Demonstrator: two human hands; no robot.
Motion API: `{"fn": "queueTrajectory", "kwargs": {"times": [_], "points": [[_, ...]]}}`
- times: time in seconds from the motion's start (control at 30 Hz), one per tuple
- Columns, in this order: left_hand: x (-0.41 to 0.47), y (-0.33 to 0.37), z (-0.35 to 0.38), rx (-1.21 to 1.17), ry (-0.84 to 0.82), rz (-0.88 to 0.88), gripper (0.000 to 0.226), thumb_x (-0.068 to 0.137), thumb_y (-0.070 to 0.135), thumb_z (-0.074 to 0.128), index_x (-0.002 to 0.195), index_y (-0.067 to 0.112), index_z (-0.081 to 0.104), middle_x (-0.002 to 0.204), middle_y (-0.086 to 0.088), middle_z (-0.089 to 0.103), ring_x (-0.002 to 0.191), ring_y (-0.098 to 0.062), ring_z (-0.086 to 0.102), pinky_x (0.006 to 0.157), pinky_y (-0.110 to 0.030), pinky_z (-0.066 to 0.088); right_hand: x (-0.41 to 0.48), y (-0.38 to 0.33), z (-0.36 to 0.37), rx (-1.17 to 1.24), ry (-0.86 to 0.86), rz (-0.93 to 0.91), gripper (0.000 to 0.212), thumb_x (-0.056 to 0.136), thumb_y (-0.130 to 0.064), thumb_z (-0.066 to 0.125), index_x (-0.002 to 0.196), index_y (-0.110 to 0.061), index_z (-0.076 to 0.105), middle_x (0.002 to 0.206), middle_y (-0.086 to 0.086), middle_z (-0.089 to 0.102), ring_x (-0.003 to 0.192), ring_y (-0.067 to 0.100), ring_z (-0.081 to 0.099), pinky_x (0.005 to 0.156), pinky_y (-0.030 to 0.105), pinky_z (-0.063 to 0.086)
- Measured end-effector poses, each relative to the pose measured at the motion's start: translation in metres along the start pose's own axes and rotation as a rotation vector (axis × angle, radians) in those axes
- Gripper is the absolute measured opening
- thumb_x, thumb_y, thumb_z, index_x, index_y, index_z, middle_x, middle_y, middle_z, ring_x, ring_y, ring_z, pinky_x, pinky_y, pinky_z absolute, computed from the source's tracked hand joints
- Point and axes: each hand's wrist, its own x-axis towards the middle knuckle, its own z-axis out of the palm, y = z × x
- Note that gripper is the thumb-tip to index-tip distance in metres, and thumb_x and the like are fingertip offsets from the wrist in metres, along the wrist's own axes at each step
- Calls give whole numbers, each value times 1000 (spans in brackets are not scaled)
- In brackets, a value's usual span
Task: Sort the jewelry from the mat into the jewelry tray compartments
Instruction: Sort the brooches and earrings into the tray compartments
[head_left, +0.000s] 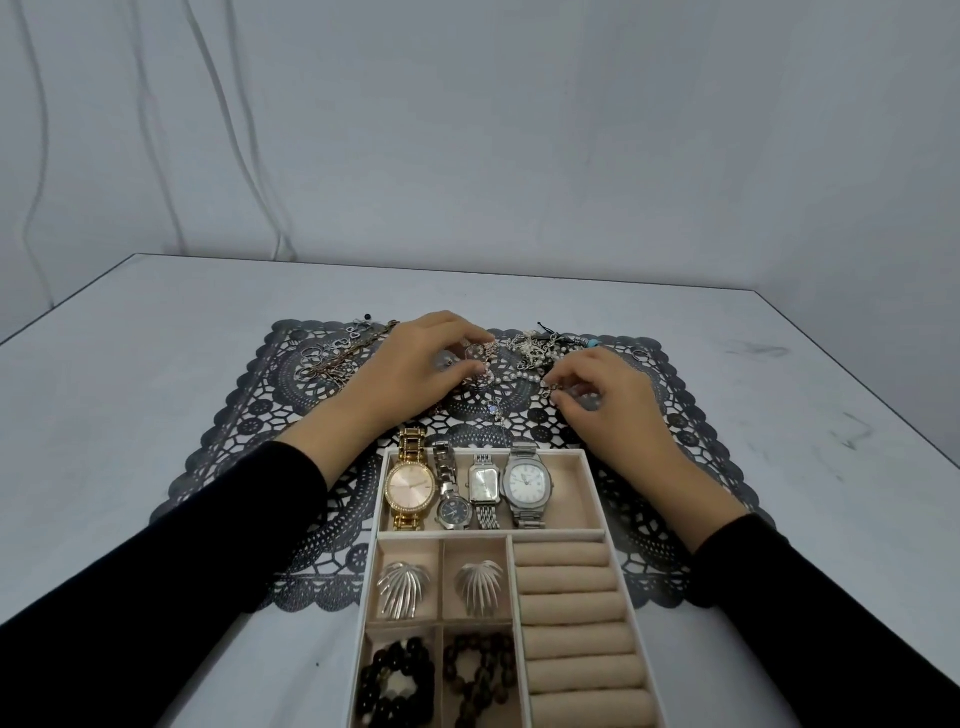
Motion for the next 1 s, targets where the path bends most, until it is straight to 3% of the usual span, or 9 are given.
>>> {"fn": "queueTrajectory", "kwargs": {"times": [0.1,0.23,0.33,0.5,0.67,0.8,1.0], "points": [[-1,0,0,-8,36,35,26,87,20,73,112,16,71,109,3,67,89,-7,65,88,-30,54,0,1,1,1,27,-4,17,78,5,69,85,-10,70,86,-2,61,75,12,60,74,8,47],[0,2,-1,-32,89,54,22,87,17,72,109,14,73,108,2,68,99,-9,64,93,-22,49,0,2,0,-2,36,-16,16,79,4,68,85,-11,69,85,-3,62,74,9,59,70,9,47],[0,5,-1,-143,115,-21,19,86,14,74,105,15,75,103,4,72,96,-8,66,92,-25,51,0,0,0,30,22,9,16,81,2,67,85,-13,70,87,-2,65,76,11,62,70,12,48],[0,8,1,-289,134,-196,19,84,11,74,102,18,74,94,6,75,88,-1,70,90,-25,54,0,-3,0,57,-77,93,19,85,-4,63,85,-22,69,84,-14,65,78,-2,60,73,6,44],[-1,7,1,-306,137,-227,18,87,12,72,97,28,73,91,13,74,86,-1,70,86,-20,54,3,-2,0,92,-92,160,19,85,-9,63,82,-27,68,77,-17,64,70,2,59,69,11,47],[-1,8,1,-302,138,-229,17,86,15,73,96,28,74,90,15,73,85,-3,70,84,-19,54,13,-5,-2,148,-79,177,14,85,-13,66,90,-24,72,76,-19,64,68,-5,57,66,5,43],[-1,11,1,-352,151,-278,14,83,17,76,95,23,76,92,14,74,84,-1,71,81,-17,54,30,-14,10,104,-262,138,22,79,-30,76,100,-26,73,88,-16,68,82,-11,57,73,2,40]]}}
